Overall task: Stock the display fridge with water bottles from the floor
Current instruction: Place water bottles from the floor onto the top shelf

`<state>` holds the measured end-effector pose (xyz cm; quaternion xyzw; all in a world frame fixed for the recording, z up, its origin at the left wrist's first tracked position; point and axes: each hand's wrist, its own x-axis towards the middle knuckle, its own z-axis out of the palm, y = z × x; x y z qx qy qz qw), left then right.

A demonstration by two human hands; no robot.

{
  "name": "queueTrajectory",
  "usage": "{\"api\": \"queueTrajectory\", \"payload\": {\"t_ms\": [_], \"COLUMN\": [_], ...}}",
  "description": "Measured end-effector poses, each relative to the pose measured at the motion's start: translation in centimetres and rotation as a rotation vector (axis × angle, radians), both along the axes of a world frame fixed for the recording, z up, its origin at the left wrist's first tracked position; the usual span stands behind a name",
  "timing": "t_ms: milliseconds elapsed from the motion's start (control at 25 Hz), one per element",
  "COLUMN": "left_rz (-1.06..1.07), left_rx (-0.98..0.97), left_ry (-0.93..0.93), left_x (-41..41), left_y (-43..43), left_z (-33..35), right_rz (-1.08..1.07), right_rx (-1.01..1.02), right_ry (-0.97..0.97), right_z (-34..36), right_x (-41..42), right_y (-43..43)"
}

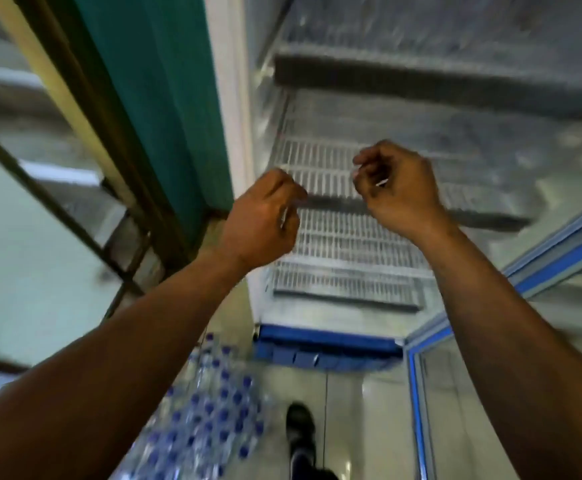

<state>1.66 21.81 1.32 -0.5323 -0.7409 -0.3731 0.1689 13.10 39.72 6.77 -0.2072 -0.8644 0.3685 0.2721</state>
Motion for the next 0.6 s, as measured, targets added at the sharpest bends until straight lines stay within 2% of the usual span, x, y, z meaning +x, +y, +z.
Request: {"api": "queueTrajectory", "payload": {"t_ms": [120, 280, 480, 600], "left_rz": [0.069, 0.218, 0.32, 0.37], "left_rx": [-0.228, -0.578, -0.968, -1.09], "left_ry": [-0.223, -0.541, -0.812, -0.88], "left_x": [2.5, 6.8, 12.2, 13.6], "left_y": [-9.3, -19.5, -27.3, -29.5], "left_z": [-12.3, -27.2, -47.2, -58.0], "right_rz": [0.032, 0.066, 0.025, 0.028], "right_rx": [-0.094, -0.232, -0.391, -0.456], "right_ry": [-0.361, -0.675, -0.978, -1.099], "right_z": [-12.5, -30.4, -52.5, -63.8], "right_x": [1.0, 3.8, 9.1, 11.7], "right_y": [-7.4, -17.2, -27.6, -31.8]}}
